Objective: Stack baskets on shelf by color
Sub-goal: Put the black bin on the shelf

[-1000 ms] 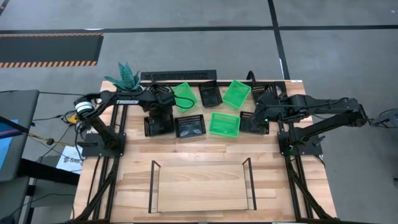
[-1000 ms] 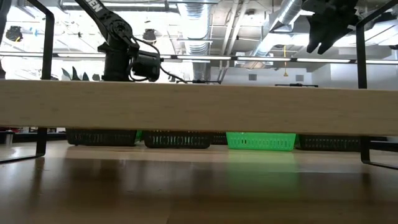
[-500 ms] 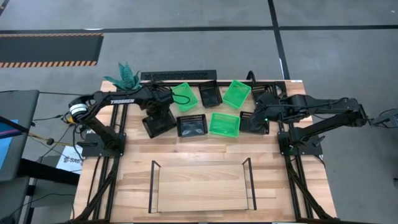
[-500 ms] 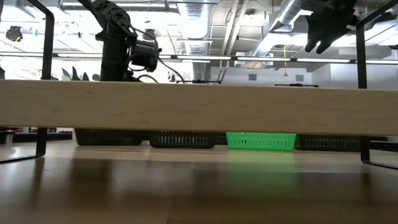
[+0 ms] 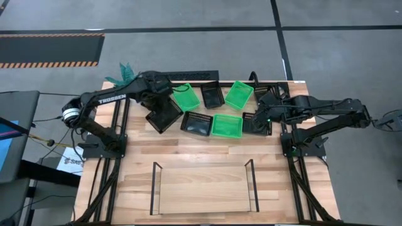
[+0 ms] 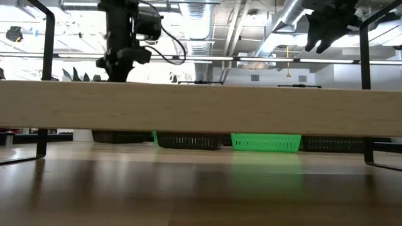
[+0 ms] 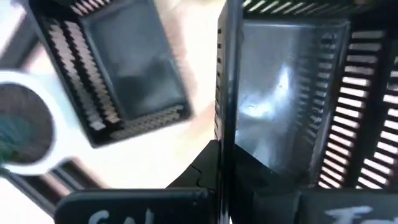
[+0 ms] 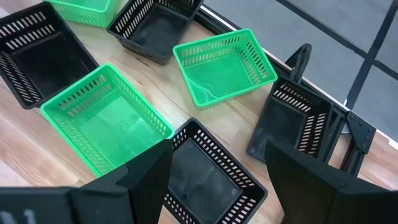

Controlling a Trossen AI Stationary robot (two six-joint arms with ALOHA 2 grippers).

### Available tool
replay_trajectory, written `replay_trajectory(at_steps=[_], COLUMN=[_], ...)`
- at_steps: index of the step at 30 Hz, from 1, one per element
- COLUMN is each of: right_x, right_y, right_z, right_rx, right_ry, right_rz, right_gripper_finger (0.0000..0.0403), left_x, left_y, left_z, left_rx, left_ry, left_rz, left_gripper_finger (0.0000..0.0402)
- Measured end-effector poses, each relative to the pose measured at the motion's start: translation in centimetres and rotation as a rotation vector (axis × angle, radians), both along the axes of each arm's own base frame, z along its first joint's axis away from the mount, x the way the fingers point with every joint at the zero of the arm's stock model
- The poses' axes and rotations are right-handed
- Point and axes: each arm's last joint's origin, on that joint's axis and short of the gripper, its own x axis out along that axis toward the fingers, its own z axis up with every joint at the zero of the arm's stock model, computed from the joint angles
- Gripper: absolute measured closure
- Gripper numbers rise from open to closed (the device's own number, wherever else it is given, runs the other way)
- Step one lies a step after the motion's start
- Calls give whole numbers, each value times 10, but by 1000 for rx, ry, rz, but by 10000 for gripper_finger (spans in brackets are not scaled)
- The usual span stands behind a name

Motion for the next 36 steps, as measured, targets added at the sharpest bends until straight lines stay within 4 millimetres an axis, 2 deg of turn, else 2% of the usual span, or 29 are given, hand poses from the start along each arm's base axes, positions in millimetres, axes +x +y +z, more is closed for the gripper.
replay_trajectory(at_steps=[4,8,14,17,21,28,32,36], right_x=[0,0,0,0,1,1,1,1], right_y=[0,1,2,2,2,2,3,1], right_z=[0,-1,-1,-1,-1,-1,-2,-2], right_rx=[3,46,72,62,39,35,58,64], right_ry=[1,2,4,23,63,78,85,83], right_rz=[3,20,32,57,111,133,156,151], right_gripper_finger=[121,121,121,121,121,121,121,121], left_x=[2,7,20,25,33,62,82,94], left_y=[-16,-42,-100,-135,-180,-243,-265,-274], left_z=[25,53,90,98,93,55,32,9], left_rx=[-86,-91,-148,-163,-147,-202,-228,-274], left_ry=[-160,-281,-458,-512,-564,-552,-534,-434], left_rz=[76,132,233,302,398,436,398,343], left_gripper_finger=[401,401,401,401,401,401,401,401])
